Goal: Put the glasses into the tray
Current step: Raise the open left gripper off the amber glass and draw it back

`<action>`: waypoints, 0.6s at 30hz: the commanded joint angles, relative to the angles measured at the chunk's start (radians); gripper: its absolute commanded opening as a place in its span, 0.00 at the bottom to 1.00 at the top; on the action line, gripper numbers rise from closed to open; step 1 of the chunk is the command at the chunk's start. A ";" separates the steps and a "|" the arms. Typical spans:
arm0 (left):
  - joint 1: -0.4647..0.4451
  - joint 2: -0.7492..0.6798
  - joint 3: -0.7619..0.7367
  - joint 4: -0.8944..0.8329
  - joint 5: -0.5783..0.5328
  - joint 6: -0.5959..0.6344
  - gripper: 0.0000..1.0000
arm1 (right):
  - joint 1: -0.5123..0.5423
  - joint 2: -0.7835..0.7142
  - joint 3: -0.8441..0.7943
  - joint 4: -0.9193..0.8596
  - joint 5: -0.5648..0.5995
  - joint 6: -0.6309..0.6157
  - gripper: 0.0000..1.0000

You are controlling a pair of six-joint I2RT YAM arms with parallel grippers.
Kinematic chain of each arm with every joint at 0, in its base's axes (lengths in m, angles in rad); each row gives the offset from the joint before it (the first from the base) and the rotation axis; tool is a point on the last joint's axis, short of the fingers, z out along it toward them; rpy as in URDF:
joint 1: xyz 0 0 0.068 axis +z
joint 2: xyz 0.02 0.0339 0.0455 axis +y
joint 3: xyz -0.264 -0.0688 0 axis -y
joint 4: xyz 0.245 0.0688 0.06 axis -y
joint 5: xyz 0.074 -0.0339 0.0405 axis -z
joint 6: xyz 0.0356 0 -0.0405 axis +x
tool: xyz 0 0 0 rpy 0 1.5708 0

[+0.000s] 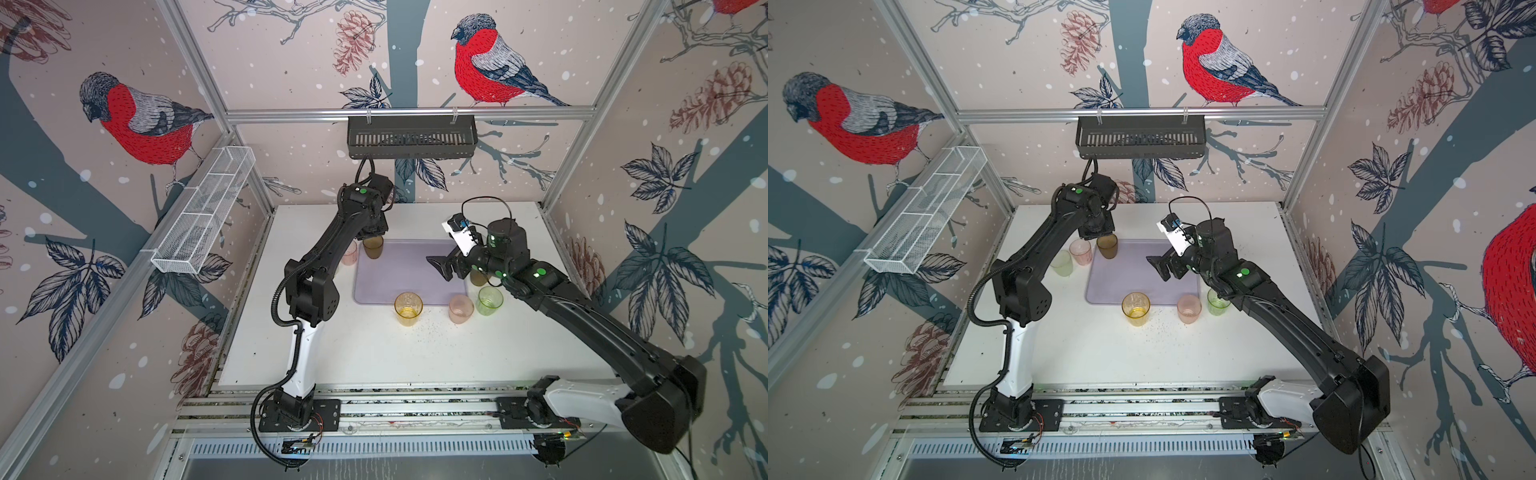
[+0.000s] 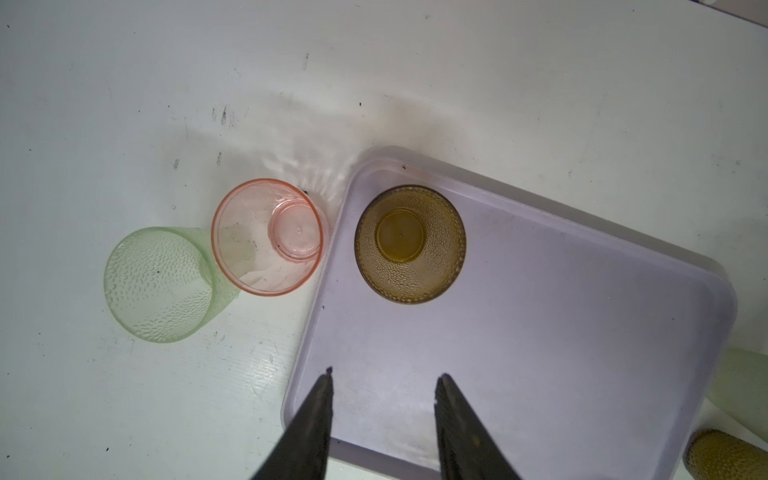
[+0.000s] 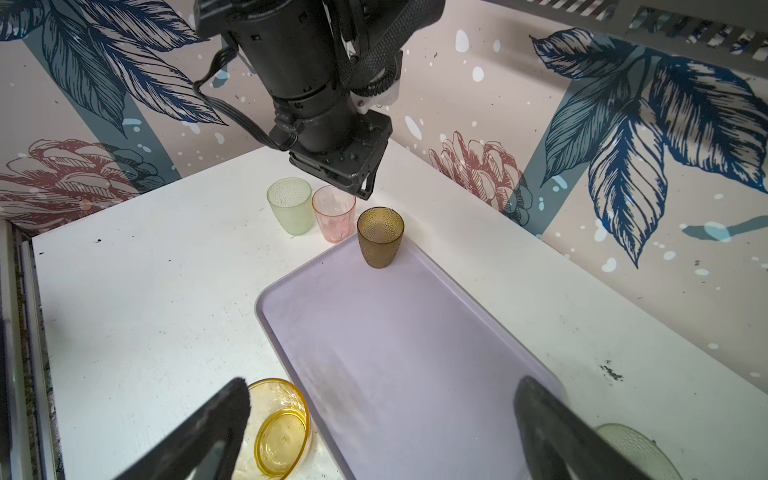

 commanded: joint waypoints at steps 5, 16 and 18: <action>-0.033 -0.046 -0.036 -0.007 -0.012 0.008 0.46 | 0.015 0.008 0.047 -0.071 0.101 0.066 1.00; -0.073 -0.200 -0.277 0.153 0.046 0.061 0.53 | 0.114 0.009 0.074 -0.139 0.244 0.276 1.00; -0.085 -0.237 -0.330 0.182 0.047 0.071 0.57 | 0.144 -0.004 0.063 -0.140 0.286 0.313 1.00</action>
